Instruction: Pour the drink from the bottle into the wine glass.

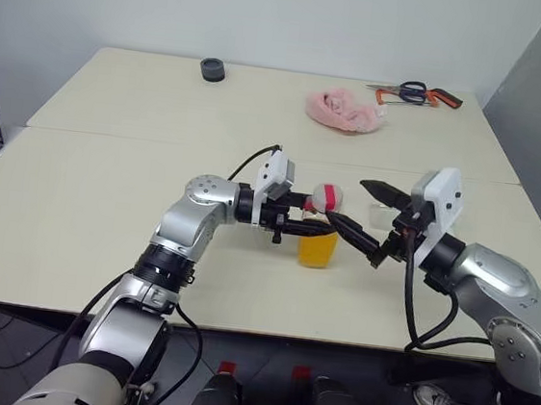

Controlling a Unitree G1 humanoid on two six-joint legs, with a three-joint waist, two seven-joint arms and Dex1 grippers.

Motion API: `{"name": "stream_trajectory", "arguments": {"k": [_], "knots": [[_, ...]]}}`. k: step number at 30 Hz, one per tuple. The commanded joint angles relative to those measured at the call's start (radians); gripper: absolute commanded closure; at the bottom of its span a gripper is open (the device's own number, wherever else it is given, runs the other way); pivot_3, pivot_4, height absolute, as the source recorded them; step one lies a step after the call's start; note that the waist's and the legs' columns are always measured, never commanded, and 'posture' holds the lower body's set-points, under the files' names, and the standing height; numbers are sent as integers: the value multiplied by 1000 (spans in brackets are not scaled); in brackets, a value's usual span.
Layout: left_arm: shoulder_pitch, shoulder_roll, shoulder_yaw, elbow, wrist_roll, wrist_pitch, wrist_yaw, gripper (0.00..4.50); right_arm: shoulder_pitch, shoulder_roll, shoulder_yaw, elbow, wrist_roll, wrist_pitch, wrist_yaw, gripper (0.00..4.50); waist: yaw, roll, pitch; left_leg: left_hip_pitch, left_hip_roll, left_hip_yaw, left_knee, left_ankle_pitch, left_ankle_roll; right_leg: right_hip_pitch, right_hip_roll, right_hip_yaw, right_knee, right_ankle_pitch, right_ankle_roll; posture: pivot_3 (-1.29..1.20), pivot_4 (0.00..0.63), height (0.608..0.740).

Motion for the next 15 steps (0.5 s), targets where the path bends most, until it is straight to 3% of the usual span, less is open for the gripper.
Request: {"name": "stream_trajectory", "arguments": {"k": [1, 15], "knots": [[-36, -10, 3, -5, 3, -38, -14, 2662, -51, 18, 18, -15, 8, 14, -22, 0, 0, 0, 0, 0, 0, 0, 0, 0, 0, 0, 0, 0, 0, 0, 0, 0, 150, 740], [-22, -28, 10, 24, 48, -98, 2, 2662, -90, 67, 108, 37, -64, 12, -52, 0, 2, 0, 0, 0, 0, 0, 0, 0, 0, 0, 0, 0, 0, 0, 0, 0, 150, 740]]}}
